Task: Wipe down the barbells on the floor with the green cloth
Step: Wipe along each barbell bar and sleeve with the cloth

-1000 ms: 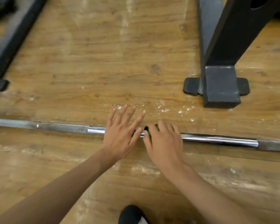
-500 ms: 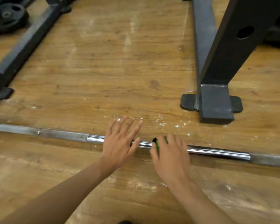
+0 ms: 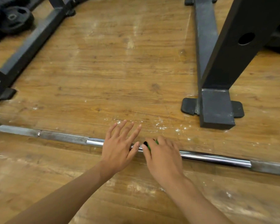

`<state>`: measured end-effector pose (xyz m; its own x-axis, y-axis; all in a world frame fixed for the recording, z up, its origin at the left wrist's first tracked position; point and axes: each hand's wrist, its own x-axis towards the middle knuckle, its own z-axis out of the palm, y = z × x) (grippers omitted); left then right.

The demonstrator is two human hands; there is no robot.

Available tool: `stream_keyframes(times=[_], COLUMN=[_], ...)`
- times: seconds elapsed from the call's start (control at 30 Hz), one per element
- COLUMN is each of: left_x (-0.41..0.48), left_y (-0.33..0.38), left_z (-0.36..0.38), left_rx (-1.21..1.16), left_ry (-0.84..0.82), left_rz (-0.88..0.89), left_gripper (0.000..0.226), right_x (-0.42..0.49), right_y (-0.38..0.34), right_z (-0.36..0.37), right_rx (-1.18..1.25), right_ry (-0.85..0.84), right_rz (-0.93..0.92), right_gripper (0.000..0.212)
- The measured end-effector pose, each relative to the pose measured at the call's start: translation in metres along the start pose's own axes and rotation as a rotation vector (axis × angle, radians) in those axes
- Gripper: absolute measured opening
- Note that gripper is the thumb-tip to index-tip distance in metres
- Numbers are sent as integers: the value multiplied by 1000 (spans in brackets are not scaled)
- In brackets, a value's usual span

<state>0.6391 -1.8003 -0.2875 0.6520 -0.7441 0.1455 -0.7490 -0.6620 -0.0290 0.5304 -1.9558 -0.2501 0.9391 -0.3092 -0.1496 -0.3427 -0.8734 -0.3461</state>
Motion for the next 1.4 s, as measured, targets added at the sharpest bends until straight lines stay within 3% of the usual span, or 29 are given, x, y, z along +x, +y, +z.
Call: stream_keyframes(times=[0.13, 0.23, 0.33, 0.5, 0.67, 0.83, 0.97, 1.1, 1.3, 1.4], left_x=[-1, -1, -1, -1, -5, -13, -22, -34, -59, -73], left_y=[0, 1, 4, 2, 3, 6, 8, 8, 16, 20], left_z=[1, 2, 0, 0, 1, -1, -3, -7, -12, -17], left_rx=[-10, -12, -14, -21, -39, -62, -79, -79, -75, -63], left_ry=[17, 46, 60, 41, 29, 50, 14, -20, -45, -53], left_rz=[1, -3, -11, -17, -18, -15, -15, 4, 8, 10], left_gripper=[57, 56, 56, 56, 54, 55, 57, 57, 62, 65], right_x=[-24, -47, -41, -19, -23, -49, -30, -14, -72, -85], right_y=[50, 113, 102, 22, 88, 164, 93, 36, 148, 151], right_z=[-5, -15, -10, 20, -1, -35, -3, 22, -21, -23], right_rx=[-64, -172, -117, -58, -247, -375, -303, -237, -288, -297], right_ry=[154, 270, 358, 306, 210, 173, 219, 177, 79, 73], right_rz=[-66, 185, 388, 29, -389, -438, -428, -540, -572, -562], right_gripper=[32, 41, 45, 39, 36, 44, 31, 41, 50, 56])
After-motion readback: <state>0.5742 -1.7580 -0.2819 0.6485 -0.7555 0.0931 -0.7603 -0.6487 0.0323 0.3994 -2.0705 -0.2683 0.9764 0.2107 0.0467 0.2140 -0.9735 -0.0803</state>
